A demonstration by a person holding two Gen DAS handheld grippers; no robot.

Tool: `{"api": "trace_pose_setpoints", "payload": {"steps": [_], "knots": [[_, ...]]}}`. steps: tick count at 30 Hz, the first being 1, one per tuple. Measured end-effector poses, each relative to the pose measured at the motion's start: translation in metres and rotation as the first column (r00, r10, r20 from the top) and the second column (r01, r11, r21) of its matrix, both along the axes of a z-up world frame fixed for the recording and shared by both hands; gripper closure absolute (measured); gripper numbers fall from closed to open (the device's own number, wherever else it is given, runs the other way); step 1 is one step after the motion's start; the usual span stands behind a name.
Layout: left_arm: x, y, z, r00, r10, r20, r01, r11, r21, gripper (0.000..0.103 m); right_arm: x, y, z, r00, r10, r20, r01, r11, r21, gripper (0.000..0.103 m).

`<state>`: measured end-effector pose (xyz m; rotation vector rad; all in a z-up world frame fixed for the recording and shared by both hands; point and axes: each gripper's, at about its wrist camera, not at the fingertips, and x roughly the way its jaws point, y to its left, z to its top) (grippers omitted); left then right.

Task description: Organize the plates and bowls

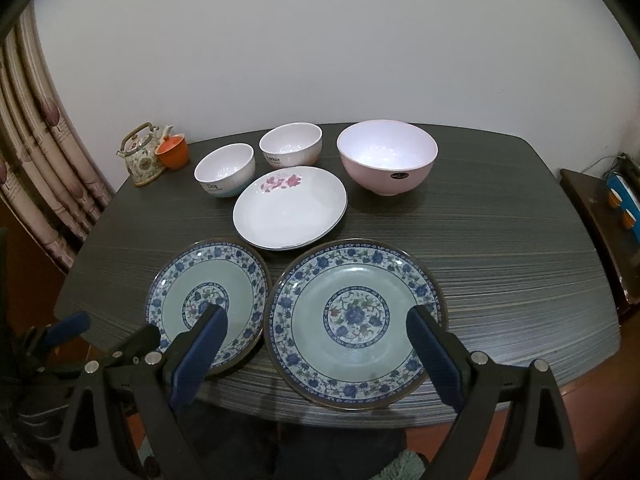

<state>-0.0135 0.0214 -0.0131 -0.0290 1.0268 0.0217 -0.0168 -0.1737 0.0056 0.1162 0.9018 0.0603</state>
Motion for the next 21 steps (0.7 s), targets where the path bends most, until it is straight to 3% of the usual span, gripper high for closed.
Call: {"api": "trace_pose_setpoints", "payload": {"steps": [21], "knots": [[0.0003, 0.0007, -0.0037, 1.0, 0.008, -0.01, -0.008, 1.0, -0.002, 0.001, -0.0026, 0.0029, 0.0003, 1.0, 0.01, -0.002, -0.01, 1.0, 0.004, 0.01]]}}
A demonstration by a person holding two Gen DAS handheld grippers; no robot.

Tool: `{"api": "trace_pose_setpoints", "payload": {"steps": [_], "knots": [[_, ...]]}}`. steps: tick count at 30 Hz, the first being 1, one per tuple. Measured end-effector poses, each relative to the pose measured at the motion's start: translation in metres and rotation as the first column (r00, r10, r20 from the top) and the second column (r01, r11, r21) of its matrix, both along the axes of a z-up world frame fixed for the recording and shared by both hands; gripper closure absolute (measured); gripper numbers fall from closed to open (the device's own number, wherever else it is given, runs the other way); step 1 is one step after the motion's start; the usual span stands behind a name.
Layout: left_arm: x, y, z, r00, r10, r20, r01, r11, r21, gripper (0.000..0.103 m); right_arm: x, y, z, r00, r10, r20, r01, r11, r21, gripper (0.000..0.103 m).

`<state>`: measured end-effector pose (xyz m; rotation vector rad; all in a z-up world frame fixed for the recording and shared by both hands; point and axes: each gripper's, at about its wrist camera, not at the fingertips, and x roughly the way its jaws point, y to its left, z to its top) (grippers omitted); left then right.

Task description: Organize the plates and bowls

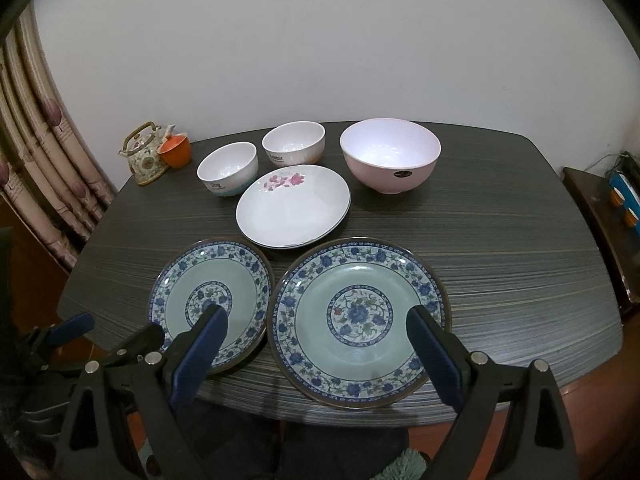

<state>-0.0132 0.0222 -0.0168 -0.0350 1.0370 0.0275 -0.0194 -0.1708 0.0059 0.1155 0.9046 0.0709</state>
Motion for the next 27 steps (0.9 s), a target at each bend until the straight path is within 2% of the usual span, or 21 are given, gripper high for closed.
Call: {"api": "trace_pose_setpoints", "payload": {"steps": [21, 27], "knots": [[0.001, 0.004, 0.0, 1.0, 0.003, -0.012, -0.004, 1.0, -0.01, 0.001, 0.001, 0.001, -0.003, 1.0, 0.016, -0.007, -0.016, 1.0, 0.014, 0.01], [0.006, 0.013, -0.003, 0.999, 0.022, -0.025, -0.023, 0.999, -0.028, 0.001, 0.003, 0.004, -0.006, 0.997, 0.075, -0.01, -0.075, 0.997, 0.026, 0.01]]}}
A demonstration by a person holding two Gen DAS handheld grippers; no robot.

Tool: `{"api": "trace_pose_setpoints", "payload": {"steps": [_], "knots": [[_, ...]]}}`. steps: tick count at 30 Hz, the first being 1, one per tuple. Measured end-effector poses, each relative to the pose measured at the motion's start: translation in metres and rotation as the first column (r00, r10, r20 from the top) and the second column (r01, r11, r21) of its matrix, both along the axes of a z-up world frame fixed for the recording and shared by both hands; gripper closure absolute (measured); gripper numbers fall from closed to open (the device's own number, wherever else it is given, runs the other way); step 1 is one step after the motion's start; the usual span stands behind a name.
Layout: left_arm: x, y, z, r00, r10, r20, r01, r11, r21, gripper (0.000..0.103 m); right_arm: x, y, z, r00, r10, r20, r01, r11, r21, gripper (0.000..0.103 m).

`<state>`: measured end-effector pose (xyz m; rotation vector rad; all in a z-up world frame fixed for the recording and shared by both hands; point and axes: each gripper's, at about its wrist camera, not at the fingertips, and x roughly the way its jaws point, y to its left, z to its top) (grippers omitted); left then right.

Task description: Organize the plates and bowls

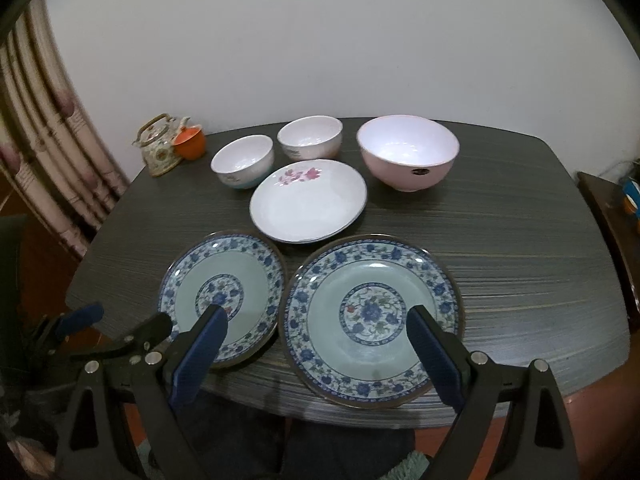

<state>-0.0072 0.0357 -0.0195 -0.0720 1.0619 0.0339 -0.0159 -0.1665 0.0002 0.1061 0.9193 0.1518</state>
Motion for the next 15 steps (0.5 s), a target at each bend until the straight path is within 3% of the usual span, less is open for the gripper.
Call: {"api": "trace_pose_setpoints", "payload": {"steps": [8, 10, 15], "knots": [[0.012, 0.034, -0.004, 0.999, 0.039, -0.027, -0.043, 0.991, -0.131, 0.001, 0.016, 0.003, -0.005, 0.99, 0.138, -0.022, -0.136, 0.986, 0.094, 0.01], [0.016, 0.048, -0.007, 0.997, 0.062, -0.037, -0.067, 0.983, -0.168, 0.002, 0.024, 0.004, -0.008, 0.986, 0.165, -0.037, -0.162, 0.983, 0.084, 0.01], [0.027, 0.079, -0.018, 0.991, 0.11, -0.081, -0.128, 0.954, -0.27, 0.008, 0.047, 0.004, -0.018, 0.968, 0.234, -0.092, -0.217, 0.963, 0.161, 0.016]]}}
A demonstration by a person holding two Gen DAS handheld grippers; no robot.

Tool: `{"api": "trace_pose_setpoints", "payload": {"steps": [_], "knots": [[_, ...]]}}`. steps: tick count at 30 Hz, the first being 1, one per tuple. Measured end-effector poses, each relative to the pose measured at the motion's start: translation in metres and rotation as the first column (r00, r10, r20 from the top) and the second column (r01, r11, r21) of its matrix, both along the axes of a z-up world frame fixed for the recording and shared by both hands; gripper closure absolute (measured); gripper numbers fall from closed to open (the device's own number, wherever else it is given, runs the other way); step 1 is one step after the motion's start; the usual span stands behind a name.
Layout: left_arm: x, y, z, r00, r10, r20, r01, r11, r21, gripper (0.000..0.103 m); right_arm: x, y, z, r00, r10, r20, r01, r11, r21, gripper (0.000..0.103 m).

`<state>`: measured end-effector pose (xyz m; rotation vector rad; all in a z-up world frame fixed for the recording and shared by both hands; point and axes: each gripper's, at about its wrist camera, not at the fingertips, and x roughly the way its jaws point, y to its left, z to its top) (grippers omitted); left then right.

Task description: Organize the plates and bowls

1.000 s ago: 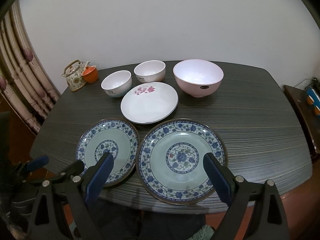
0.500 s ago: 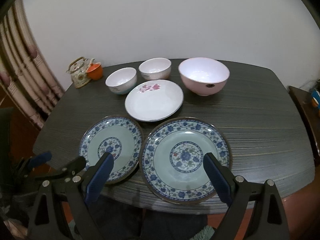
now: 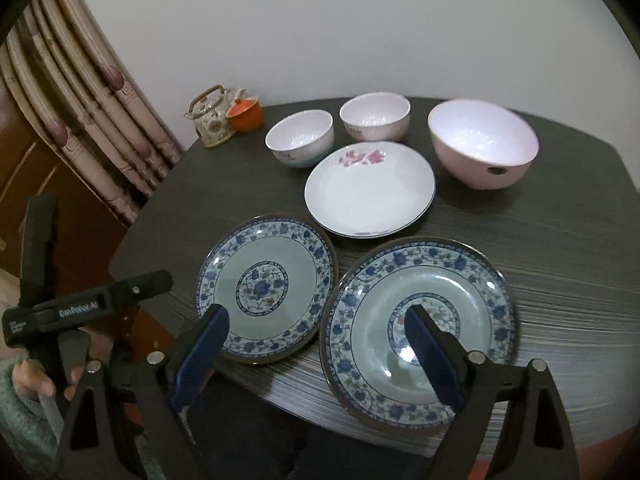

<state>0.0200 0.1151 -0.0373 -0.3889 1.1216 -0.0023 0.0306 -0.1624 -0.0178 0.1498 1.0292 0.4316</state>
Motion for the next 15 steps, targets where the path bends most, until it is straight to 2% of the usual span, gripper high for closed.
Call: {"api": "trace_pose_setpoints", "payload": {"steps": [4, 9, 11, 15], "knots": [[0.007, 0.018, -0.012, 0.999, 0.033, -0.041, -0.036, 0.997, -0.067, 0.027, 0.021, 0.004, -0.01, 0.998, 0.025, -0.059, -0.023, 0.999, 0.039, 0.028], [0.013, 0.032, -0.029, 0.994, 0.06, -0.091, -0.071, 0.99, -0.123, 0.035, 0.045, 0.009, -0.027, 0.988, 0.053, -0.142, -0.038, 0.994, 0.104, 0.055], [0.016, 0.036, -0.036, 0.993, 0.06, -0.106, -0.075, 0.986, -0.147, 0.036, 0.056, 0.012, -0.037, 0.982, 0.054, -0.181, -0.033, 0.992, 0.118, 0.06], [0.02, 0.04, -0.044, 0.988, 0.063, -0.138, -0.089, 0.976, -0.199, 0.037, 0.075, 0.019, -0.052, 0.973, 0.048, -0.225, -0.025, 0.994, 0.104, 0.061]]}}
